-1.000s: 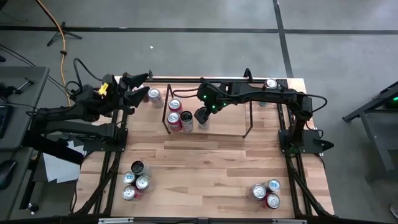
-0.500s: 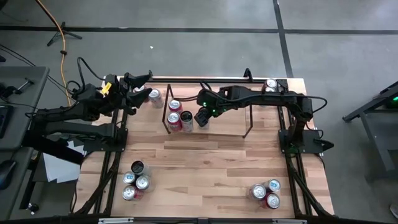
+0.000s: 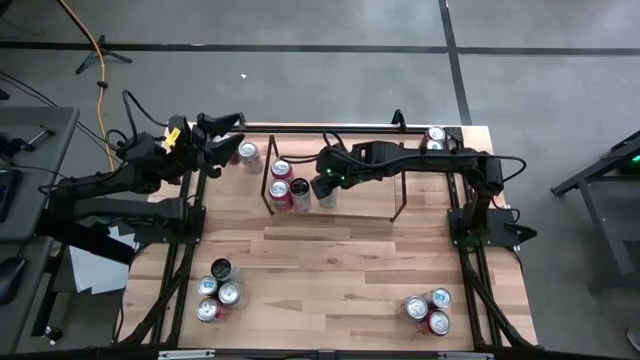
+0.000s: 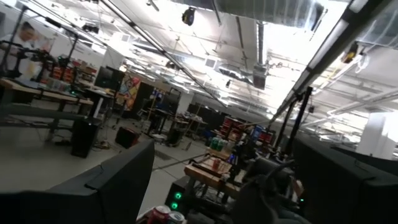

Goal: Place canned beverage on shelf
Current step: Put the top white-pink soda can on the shelf aligned with the other white-pink soda can

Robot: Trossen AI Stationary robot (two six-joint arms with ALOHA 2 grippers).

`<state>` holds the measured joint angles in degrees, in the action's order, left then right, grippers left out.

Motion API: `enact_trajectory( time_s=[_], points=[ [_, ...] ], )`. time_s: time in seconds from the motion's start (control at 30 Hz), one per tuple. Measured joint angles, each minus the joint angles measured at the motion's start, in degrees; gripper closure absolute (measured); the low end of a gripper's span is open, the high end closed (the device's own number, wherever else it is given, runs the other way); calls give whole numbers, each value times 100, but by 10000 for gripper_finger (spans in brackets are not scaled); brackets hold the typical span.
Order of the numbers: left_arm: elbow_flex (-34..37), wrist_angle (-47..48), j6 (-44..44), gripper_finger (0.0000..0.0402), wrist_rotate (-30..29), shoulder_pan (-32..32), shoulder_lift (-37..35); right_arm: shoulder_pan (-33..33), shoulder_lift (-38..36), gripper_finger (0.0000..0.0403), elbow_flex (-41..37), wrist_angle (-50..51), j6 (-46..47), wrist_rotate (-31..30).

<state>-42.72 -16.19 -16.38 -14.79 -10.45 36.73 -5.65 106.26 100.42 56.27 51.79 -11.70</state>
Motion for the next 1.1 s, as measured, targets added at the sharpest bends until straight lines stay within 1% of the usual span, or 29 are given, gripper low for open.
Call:
enact_trajectory(
  time_s=[0.13,0.33,0.47,0.7,0.8,0.9,1.1],
  points=[
    [0,131,-5,64,34,-90,0,9,0,48,0,0,238,-86],
    [-1,197,-154,64,91,-161,0,38,0,77,0,-6,720,-185],
    [-2,194,-153,64,129,-161,0,59,33,88,4,-44,837,-418],
    [-2,197,-161,64,138,-158,0,116,114,94,4,-19,708,-333],
    [-2,187,-210,64,140,-158,0,120,65,120,2,-29,272,-309],
    [-2,188,-212,64,139,-158,-46,44,-54,155,22,27,-555,-164],
    [-4,169,-258,64,138,-158,-107,-443,-125,156,386,-4,-2884,572]
  ],
)
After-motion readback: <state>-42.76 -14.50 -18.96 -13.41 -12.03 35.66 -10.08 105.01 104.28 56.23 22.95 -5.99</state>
